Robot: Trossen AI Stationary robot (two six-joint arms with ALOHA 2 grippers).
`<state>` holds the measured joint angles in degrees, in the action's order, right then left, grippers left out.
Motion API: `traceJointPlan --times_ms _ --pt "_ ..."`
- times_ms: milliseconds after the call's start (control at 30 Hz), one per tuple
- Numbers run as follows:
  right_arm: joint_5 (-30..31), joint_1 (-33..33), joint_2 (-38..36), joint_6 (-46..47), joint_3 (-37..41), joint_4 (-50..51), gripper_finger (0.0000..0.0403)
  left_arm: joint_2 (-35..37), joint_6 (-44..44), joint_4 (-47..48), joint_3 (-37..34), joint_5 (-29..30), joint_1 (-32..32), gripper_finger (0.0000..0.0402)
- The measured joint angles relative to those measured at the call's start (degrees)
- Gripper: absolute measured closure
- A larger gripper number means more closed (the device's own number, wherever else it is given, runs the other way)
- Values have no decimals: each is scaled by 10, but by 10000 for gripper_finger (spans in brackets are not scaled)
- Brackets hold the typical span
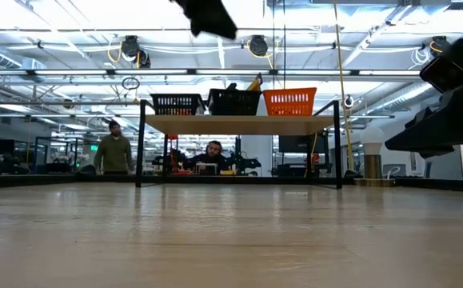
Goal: Pick & Place Office Desk Supplies
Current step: Return to Home Position
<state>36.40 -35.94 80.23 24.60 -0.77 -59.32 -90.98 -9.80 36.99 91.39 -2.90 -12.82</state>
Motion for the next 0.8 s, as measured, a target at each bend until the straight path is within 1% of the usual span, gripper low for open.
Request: traceJointPlan --times_ms 100,200,267,300,367,467,567,667,733,800 --pt "25 0 0 9 0 -16 328 33 37 21 0 -14 42 262" --pt "27 0 0 33 0 -44 328 69 66 61 0 -15 92 267" --pt "25 -1 0 77 0 -76 328 93 84 85 -10 1 130 271" --pt "24 -2 0 71 0 -93 328 104 92 91 -20 12 149 273" --pt "-3 -5 0 29 0 -126 328 132 106 79 -50 40 186 275" --pt "-48 -12 -4 -31 -1 -187 328 183 136 50 -125 63 233 275" --pt "-65 -18 -18 -77 -1 -213 328 246 172 -5 -232 80 275 275" --pt "-67 -18 -44 -100 0 -194 328 324 205 -101 -347 108 307 275" --pt "-69 -18 -64 -104 0 -165 328 377 227 -158 -416 126 324 275" --pt "-84 -15 -86 -101 0 -135 328 417 241 -207 -472 138 338 275"
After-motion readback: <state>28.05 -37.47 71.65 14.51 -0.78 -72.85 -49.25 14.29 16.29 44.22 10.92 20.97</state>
